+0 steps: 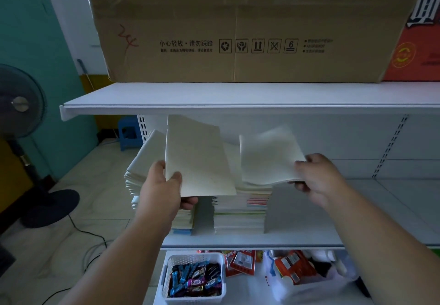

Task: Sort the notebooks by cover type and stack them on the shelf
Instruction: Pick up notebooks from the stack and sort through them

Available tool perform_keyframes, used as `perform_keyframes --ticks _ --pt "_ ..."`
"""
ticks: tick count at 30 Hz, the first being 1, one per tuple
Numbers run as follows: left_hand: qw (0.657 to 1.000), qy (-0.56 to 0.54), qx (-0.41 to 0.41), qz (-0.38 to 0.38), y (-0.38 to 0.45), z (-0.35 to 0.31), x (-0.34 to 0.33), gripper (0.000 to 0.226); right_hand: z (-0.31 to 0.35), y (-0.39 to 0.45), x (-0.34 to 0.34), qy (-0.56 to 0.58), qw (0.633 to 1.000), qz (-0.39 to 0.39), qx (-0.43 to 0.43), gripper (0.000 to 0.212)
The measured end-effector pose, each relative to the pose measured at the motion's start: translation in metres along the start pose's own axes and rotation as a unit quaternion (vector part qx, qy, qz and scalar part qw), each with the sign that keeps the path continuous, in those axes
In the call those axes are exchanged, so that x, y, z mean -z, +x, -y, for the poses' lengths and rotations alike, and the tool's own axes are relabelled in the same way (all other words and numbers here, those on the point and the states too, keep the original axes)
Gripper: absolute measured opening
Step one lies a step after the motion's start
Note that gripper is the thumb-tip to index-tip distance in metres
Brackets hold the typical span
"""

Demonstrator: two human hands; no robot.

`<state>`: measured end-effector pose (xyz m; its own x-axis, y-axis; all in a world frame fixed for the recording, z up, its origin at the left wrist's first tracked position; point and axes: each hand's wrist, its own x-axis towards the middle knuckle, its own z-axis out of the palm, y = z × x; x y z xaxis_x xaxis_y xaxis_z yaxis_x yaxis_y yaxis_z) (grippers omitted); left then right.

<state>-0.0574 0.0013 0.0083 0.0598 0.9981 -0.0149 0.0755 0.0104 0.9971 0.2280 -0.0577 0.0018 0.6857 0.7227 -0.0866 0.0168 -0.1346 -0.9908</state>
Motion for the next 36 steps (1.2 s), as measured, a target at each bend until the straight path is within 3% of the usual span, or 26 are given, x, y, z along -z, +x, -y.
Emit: perform_keyframes --ticks 3,5,9,14,16,18,20,23,26,29,31,34,36 --pt "1.0 0.019 -0.008 -0.006 -0.005 0.001 0.004 0.024 -0.001 -0.025 0.005 0.154 0.988 -0.016 -0.022 0.011" --pt "1.0 0.001 0.004 0.01 -0.011 0.005 0.001 0.028 -0.006 -0.039 -0.007 0.171 0.985 0.006 -0.039 0.011" --pt "0.992 -0.069 0.056 0.085 -0.028 0.005 -0.011 0.037 -0.018 -0.063 -0.047 0.021 0.998 0.058 0.023 0.008" --pt "0.98 -0.138 0.102 0.099 -0.027 0.01 -0.001 0.028 -0.006 -0.077 -0.066 -0.156 0.975 0.1 0.12 0.018" --pt "0.975 -0.173 0.104 0.094 -0.026 0.013 0.008 0.03 -0.003 -0.062 -0.061 -0.219 0.963 0.083 0.134 0.038" --pt "0.976 -0.18 0.089 0.082 -0.027 0.016 0.014 0.03 -0.001 -0.036 -0.057 -0.316 0.937 0.017 0.147 0.046" --pt "0.981 -0.169 0.07 0.069 -0.03 0.018 0.016 0.024 -0.002 -0.01 -0.056 -0.418 0.899 -0.023 0.127 0.058" --pt "0.985 -0.152 0.06 0.049 -0.032 0.017 0.014 0.021 -0.011 0.014 -0.06 -0.499 0.865 0.031 0.037 0.084" --pt "0.989 -0.135 0.05 0.027 -0.033 0.016 0.012 0.016 -0.017 0.018 -0.06 -0.514 0.856 0.048 0.031 0.068" --pt "0.992 -0.119 0.032 0.008 -0.035 0.015 0.012 0.014 -0.017 0.018 -0.05 -0.49 0.87 -0.001 0.055 0.041" --pt "0.995 -0.095 0.017 -0.008 -0.035 0.016 0.012 0.015 -0.013 0.015 -0.041 -0.404 0.912 -0.03 0.061 0.025" --pt "0.998 -0.045 -0.014 -0.036 -0.036 0.017 0.01 0.013 -0.009 0.003 -0.025 -0.1 0.994 -0.045 0.02 0.01" --pt "0.999 -0.008 -0.031 -0.044 -0.037 0.018 0.007 0.012 -0.009 -0.012 -0.012 0.085 0.996 -0.023 -0.02 0.01"
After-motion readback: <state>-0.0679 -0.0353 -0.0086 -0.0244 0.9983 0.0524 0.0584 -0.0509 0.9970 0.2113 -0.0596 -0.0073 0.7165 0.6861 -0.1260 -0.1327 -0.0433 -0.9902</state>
